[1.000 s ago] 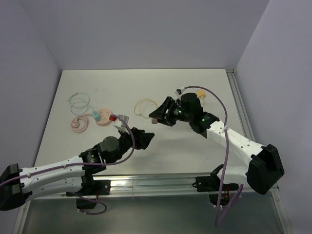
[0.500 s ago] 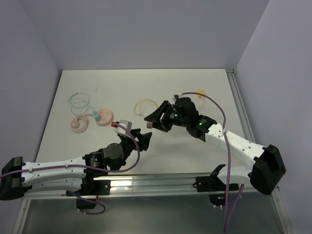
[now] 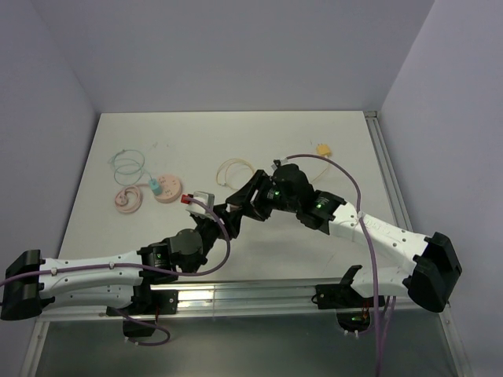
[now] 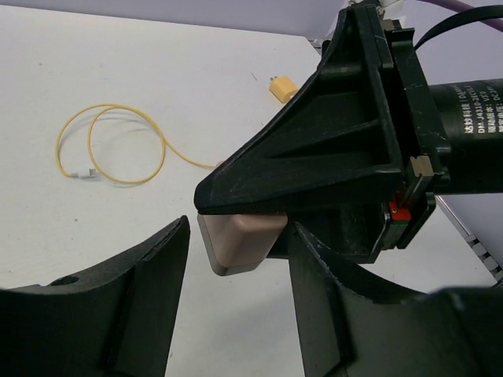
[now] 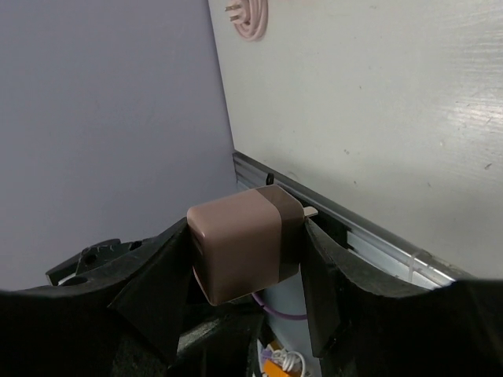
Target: Insert the plug
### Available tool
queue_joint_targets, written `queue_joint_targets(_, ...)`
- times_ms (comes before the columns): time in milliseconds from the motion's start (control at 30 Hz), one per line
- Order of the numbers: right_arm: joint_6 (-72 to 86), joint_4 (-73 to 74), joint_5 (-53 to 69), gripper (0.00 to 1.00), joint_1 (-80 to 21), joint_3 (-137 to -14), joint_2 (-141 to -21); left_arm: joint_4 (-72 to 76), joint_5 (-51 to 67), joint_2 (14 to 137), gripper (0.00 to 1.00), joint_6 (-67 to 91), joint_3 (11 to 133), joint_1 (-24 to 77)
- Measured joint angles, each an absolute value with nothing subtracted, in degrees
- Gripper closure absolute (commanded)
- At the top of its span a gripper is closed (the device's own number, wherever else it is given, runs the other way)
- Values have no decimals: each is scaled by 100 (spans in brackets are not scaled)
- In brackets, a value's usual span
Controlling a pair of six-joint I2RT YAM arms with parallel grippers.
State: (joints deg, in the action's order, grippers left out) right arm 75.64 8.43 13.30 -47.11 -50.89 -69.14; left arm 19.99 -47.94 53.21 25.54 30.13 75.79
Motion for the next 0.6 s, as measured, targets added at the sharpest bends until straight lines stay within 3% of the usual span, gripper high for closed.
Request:
queue_joint_targets(300,7706,875,1111,100,-4967,-5212,-6869,2034,-4915,5507,51,2563,3024,7583)
queue_joint_targets(500,7749,923,947,100,-5006,-5251,-6869,2018,-5085,5616,78,2512,3122,7616)
queue_joint_targets(533,7747,923,943,100,-5013,-5256,-6869,2012,-5100,5621,95,2517,3127,7620)
queue_joint_targets(600,7723,923,926,99,-5026,-5258,-6869,2001,-5111,5621,100,2526,3127,7623)
